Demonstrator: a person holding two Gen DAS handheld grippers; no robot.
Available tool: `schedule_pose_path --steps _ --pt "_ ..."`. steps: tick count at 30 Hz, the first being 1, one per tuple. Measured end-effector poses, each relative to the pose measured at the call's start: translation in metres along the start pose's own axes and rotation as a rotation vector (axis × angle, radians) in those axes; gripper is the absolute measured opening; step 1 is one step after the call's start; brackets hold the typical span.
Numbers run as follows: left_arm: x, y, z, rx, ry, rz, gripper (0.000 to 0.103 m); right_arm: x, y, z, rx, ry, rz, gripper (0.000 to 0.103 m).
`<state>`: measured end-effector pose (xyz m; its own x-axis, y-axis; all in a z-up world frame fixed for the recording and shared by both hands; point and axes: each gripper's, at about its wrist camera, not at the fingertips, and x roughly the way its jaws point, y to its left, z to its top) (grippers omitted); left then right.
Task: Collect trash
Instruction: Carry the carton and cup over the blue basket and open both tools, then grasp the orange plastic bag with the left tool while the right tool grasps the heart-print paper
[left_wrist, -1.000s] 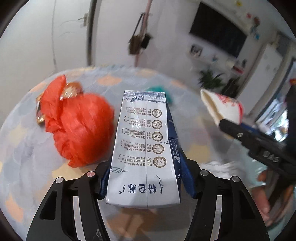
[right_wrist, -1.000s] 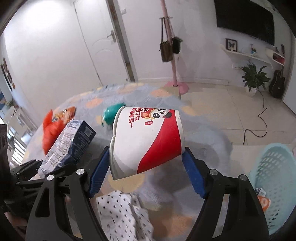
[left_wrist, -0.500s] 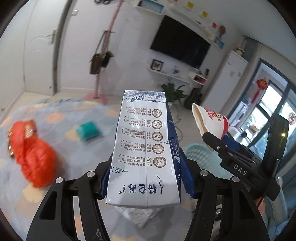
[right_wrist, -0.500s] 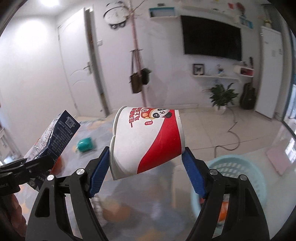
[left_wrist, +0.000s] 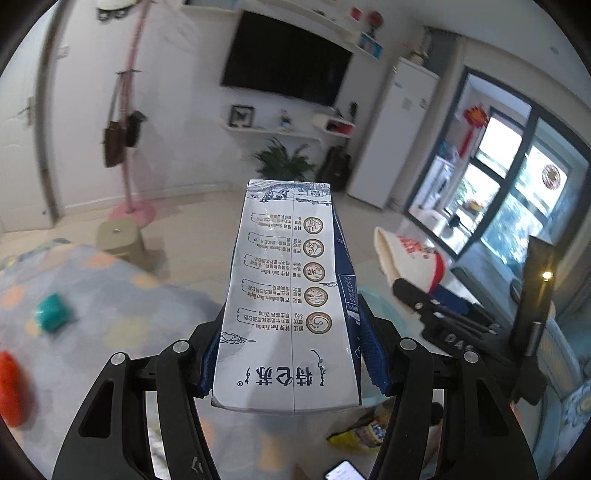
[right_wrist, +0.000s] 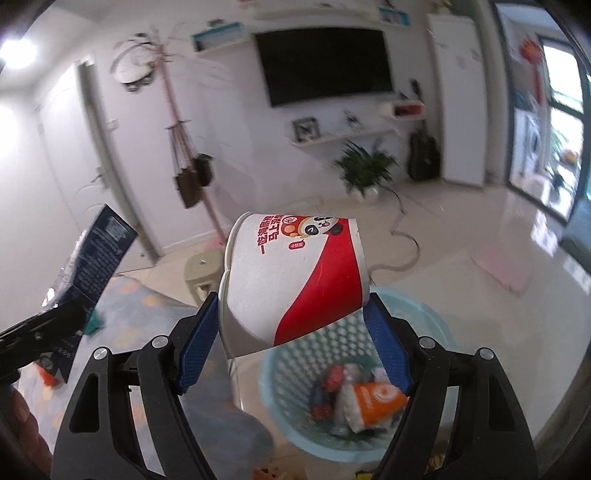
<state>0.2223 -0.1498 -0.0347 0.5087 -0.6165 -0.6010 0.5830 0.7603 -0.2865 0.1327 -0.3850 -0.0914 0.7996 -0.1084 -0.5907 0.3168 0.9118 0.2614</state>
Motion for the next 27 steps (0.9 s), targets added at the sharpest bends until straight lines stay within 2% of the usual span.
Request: schedule_pose_path --steps 7,13,16,17,18,27 --pt "0.069 -0.022 -0.02 0.002 0.128 -0.058 0.06 0.045 -0.059 -0.024 0.144 0.167 -0.089 0.074" --pt "0.11 -0.026 -0.037 -0.023 0.202 -0.095 0.06 0.063 -0.078 -0.043 0.19 0.239 -0.115 0.074" --pt "0.114 -0.027 -0.039 -0.027 0.192 -0.101 0.063 0.066 -0.082 -0.05 0.194 0.257 -0.118 0.076" --pt "0.114 -0.024 -0.04 -0.035 0.185 -0.085 0.07 0.067 -0.083 -0.05 0.195 0.262 -0.119 0.076" --pt "0.114 -0.024 -0.039 -0.041 0.18 -0.085 0.072 0.068 -0.084 -0.053 0.201 0.269 -0.116 0.076" --pt "0.101 -0.023 -0.037 -0.075 0.161 -0.122 0.073 0.068 -0.082 -0.055 0.215 0.276 -0.09 0.076"
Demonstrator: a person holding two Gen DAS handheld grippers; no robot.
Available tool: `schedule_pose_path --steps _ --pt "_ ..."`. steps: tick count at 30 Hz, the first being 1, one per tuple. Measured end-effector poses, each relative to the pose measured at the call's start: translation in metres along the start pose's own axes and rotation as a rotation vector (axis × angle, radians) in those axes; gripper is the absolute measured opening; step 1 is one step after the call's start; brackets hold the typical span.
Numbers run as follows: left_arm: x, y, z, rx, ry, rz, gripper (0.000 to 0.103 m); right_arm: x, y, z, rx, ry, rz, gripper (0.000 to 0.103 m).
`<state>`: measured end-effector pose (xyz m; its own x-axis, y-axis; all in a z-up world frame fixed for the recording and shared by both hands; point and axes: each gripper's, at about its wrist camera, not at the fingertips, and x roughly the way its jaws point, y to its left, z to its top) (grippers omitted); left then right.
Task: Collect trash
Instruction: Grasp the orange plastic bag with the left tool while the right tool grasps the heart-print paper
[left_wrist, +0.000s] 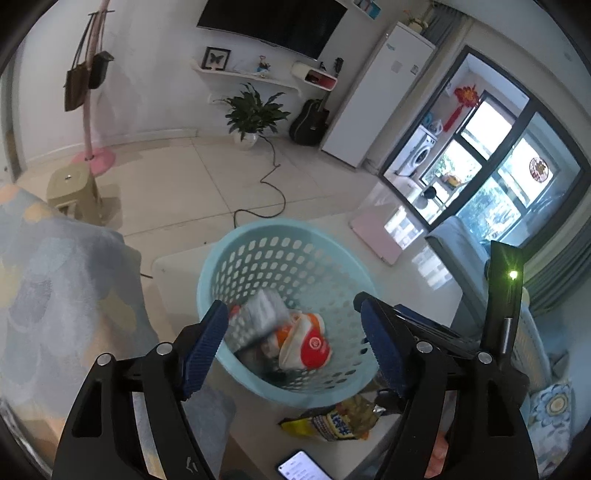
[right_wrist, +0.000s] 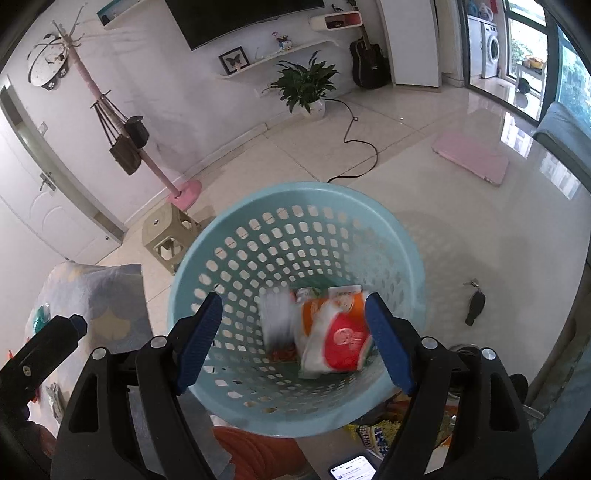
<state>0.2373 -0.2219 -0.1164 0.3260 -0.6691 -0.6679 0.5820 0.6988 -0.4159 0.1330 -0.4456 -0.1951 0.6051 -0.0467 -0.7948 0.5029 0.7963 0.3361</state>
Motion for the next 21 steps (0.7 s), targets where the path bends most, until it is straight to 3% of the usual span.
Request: schedule_pose_path --steps 13,21 --pt "-0.08 0.01 -0.002 -0.017 -0.162 0.03 0.071 -0.05 0.073 -0.01 -0.163 -0.104 0.083 0.075" --pt "-0.173 0.05 -0.019 -0.088 -0.313 0.163 0.073 -0.087 0.153 -0.036 -0.339 -0.152 0.223 0.072"
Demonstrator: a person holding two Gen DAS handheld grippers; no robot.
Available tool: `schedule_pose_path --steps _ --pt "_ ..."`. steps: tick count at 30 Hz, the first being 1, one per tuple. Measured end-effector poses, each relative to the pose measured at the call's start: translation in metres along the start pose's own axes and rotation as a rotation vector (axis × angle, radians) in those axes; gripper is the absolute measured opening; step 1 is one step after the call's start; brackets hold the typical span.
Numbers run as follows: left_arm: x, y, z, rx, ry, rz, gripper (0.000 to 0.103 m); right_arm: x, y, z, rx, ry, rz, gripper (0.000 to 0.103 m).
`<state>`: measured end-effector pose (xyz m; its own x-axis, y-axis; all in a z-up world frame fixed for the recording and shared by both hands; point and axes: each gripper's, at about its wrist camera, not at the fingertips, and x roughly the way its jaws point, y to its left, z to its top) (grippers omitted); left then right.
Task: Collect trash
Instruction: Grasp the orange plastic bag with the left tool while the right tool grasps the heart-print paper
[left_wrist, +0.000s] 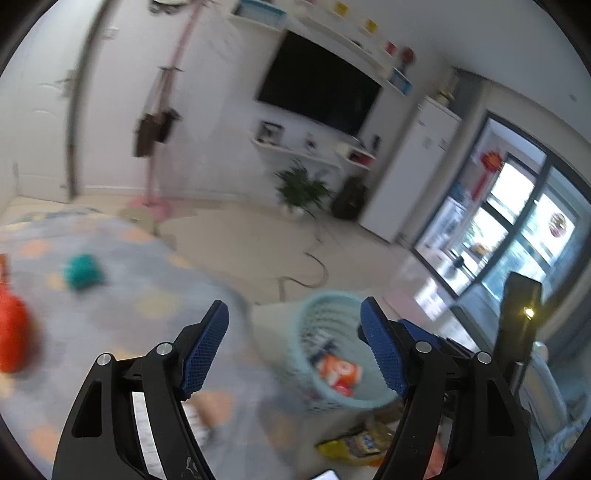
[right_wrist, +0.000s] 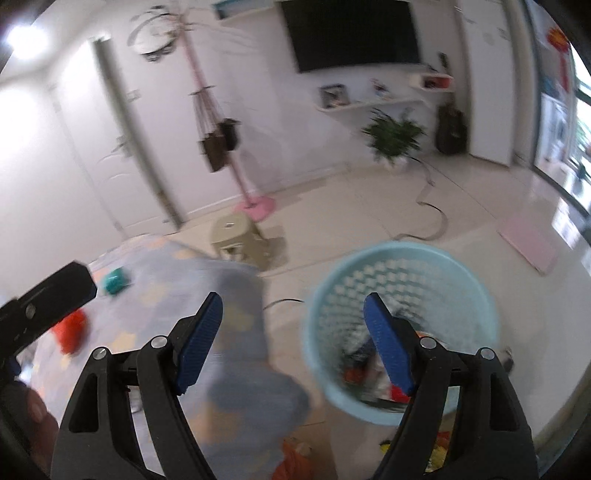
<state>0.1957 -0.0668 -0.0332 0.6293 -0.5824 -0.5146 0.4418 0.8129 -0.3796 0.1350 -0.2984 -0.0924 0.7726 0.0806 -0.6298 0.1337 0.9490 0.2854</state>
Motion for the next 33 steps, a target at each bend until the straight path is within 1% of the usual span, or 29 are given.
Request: schedule_pose_path --steps 1,2,4,5,7,8,11,12,13,15,17,19,23,25,27,29,32,33 --pt "-0.009 0.007 0.001 -0.008 -0.013 0.016 0.074 -0.001 0.013 -0.001 -0.025 -0.002 0.023 0.072" --pt "-0.023 0.02 0.002 -0.016 -0.038 0.042 0.08 -0.003 0.03 -0.003 -0.061 -0.006 0.047 0.072" --pt "-0.042 0.035 0.003 -0.025 -0.076 0.086 0.086 -0.005 0.057 -0.008 -0.12 -0.011 0.081 0.072" --pt "-0.056 0.048 0.002 -0.032 -0.103 0.135 0.086 -0.005 0.066 -0.011 -0.14 -0.009 0.093 0.072" --pt "-0.074 0.063 0.003 -0.037 -0.124 0.184 0.086 -0.002 0.092 -0.022 -0.191 0.014 0.142 0.072" --pt "-0.083 0.074 0.003 -0.044 -0.134 0.221 0.086 0.001 0.104 -0.027 -0.214 0.031 0.161 0.072" --pt "-0.105 0.104 0.001 -0.085 -0.155 0.306 0.088 0.013 0.132 -0.046 -0.271 0.087 0.184 0.072" --pt "-0.11 0.114 -0.001 -0.098 -0.156 0.332 0.089 0.018 0.139 -0.051 -0.286 0.102 0.186 0.072" --pt "-0.114 0.127 -0.004 -0.12 -0.157 0.376 0.089 0.022 0.144 -0.057 -0.297 0.116 0.188 0.072" --pt "-0.119 0.148 -0.009 -0.157 -0.152 0.422 0.089 0.033 0.155 -0.066 -0.311 0.153 0.199 0.072" --pt "-0.122 0.169 -0.013 -0.206 -0.139 0.436 0.089 0.044 0.16 -0.072 -0.317 0.18 0.203 0.072" --pt "-0.119 0.184 -0.017 -0.245 -0.121 0.454 0.089 0.052 0.163 -0.079 -0.33 0.192 0.19 0.072" --pt "-0.098 0.216 -0.019 -0.301 -0.043 0.518 0.089 0.061 0.167 -0.089 -0.348 0.203 0.175 0.073" --pt "-0.085 0.228 -0.017 -0.319 -0.013 0.52 0.089 0.063 0.163 -0.092 -0.344 0.211 0.176 0.073" --pt "-0.079 0.234 -0.022 -0.321 -0.002 0.517 0.089 0.065 0.162 -0.094 -0.345 0.215 0.182 0.074" --pt "-0.071 0.238 -0.024 -0.318 0.018 0.54 0.088 0.067 0.16 -0.094 -0.344 0.227 0.191 0.076" --pt "-0.062 0.24 -0.028 -0.327 0.026 0.495 0.087 0.07 0.156 -0.095 -0.336 0.246 0.211 0.077" --pt "-0.06 0.241 -0.029 -0.331 0.035 0.488 0.085 0.07 0.156 -0.096 -0.337 0.247 0.212 0.077"
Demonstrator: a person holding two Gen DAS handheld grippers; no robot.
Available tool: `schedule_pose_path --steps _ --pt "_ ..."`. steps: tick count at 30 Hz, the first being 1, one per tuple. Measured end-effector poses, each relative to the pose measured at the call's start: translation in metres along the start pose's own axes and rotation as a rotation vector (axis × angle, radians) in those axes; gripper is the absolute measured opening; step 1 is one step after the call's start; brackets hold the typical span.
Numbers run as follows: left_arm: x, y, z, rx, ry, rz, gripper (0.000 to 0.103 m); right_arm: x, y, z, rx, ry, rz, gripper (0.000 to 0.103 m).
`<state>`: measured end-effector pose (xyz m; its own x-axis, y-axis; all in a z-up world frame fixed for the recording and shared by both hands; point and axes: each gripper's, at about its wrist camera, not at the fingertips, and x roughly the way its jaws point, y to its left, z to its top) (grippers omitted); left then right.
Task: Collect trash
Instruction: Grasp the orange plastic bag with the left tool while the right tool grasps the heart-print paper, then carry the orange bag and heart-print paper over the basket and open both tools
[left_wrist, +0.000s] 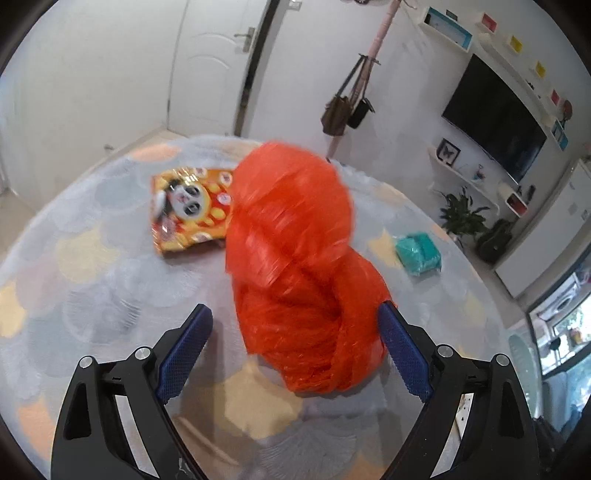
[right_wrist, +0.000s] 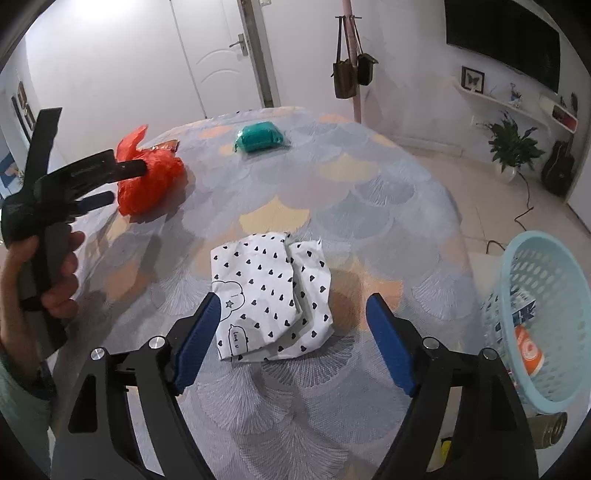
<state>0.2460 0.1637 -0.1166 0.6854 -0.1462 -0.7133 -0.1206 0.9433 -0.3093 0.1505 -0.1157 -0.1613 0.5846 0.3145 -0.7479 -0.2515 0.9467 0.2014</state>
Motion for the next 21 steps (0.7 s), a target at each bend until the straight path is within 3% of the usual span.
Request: schedule_pose_path --steps 5,8,13,15,17,21 --pt "-0.003 -0.003 -0.002 0.04 0.006 -0.047 0.05 0.004 -0.002 0.0 0.015 0.018 0.033 0.077" --pt "-0.007 -0.008 -0.006 0.075 -0.005 -0.048 0.04 0.007 0.003 0.001 -0.007 0.026 0.027 0.077" --pt "-0.012 -0.015 -0.01 0.113 -0.028 -0.052 0.035 0.006 0.005 0.001 -0.005 0.025 0.034 0.075" --pt "-0.014 -0.015 -0.011 0.122 -0.035 -0.047 0.035 0.004 0.003 0.001 0.0 0.017 0.034 0.064" --pt "-0.012 -0.017 -0.011 0.127 -0.037 -0.042 0.034 0.004 0.003 0.001 -0.003 0.017 0.036 0.045" --pt "-0.011 -0.023 -0.012 0.142 -0.034 -0.018 0.034 0.004 0.007 0.001 -0.037 0.014 0.021 0.027"
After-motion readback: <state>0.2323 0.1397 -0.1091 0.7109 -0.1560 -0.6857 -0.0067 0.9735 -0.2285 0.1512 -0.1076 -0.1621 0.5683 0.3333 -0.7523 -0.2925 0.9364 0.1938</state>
